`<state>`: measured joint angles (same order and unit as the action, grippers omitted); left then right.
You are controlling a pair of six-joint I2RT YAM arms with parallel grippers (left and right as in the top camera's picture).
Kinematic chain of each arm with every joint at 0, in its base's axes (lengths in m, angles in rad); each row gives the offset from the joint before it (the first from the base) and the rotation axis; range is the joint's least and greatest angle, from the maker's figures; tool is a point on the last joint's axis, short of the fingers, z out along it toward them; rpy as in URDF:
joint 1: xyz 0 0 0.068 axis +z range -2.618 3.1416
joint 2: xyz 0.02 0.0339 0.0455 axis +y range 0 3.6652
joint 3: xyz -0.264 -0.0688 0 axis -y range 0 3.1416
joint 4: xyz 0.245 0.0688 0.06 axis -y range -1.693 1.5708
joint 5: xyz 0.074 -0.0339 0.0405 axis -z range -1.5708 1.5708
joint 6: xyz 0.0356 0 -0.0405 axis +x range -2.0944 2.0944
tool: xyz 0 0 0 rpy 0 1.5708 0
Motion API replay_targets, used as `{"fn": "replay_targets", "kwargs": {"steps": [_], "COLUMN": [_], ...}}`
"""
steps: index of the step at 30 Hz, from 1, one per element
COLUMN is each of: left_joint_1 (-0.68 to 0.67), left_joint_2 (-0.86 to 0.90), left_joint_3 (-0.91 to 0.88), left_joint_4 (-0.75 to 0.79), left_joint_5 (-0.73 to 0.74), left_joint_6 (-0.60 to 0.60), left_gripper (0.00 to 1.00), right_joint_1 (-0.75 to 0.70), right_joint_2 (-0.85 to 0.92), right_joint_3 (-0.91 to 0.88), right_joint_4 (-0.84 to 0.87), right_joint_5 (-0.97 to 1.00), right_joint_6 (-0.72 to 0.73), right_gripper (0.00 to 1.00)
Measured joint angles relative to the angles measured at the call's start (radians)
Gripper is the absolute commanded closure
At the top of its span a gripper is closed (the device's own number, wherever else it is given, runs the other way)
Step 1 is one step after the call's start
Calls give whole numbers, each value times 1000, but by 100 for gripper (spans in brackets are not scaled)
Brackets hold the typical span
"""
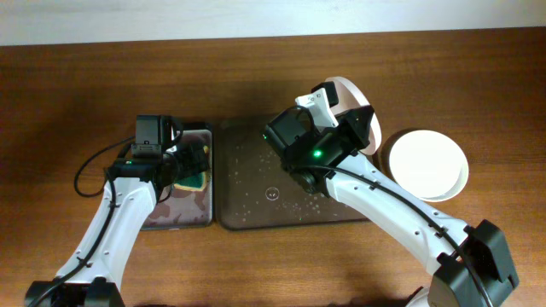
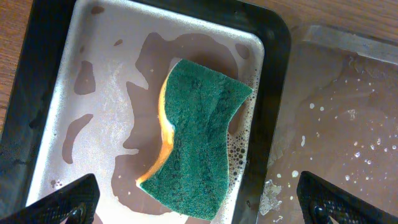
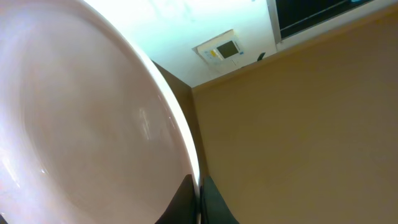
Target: Clean dirty plates on tray and stack at the side
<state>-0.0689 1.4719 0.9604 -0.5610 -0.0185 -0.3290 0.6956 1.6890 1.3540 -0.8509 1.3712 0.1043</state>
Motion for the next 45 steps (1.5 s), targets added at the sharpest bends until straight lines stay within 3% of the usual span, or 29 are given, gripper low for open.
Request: {"fn": "replay_targets", "kwargs": {"steps": [4, 9, 14, 20, 27, 28, 34, 38, 45], "left_joint_1": [0, 0, 0, 0, 0, 0, 0, 0, 0], "left_joint_2": [0, 0, 0, 0, 0, 0, 0, 0, 0], "left_joint_3": [0, 0, 0, 0, 0, 0, 0, 0, 0], "left_joint_4": [0, 0, 0, 0, 0, -1, -1, -1, -1], "left_joint_5": [0, 0, 0, 0, 0, 0, 0, 0, 0], "left_joint_6": [0, 0, 0, 0, 0, 0, 0, 0, 0], "left_gripper": [0, 0, 0, 0, 0, 0, 0, 0, 0], "right_joint_1": [-4, -100, -322, -708, -1080, -1132, -1167, -1153, -1039], "right_joint_2": [0, 1, 1, 1, 1, 1, 1, 1, 1], "right_joint_3": [0, 0, 0, 0, -29, -61, -113, -113, -113], "right_joint_4": [41, 9, -54, -124, -166, -151, -82, -76, -76], "right_joint_5": [-35, -329, -642, -1036, -1221, -1249, -1392, -1477, -1714], "right_joint_6": [-2, 84, 219, 282, 280, 263, 202, 177, 68], "right_gripper": [96, 96, 96, 96, 95, 74, 53, 45, 27]}}
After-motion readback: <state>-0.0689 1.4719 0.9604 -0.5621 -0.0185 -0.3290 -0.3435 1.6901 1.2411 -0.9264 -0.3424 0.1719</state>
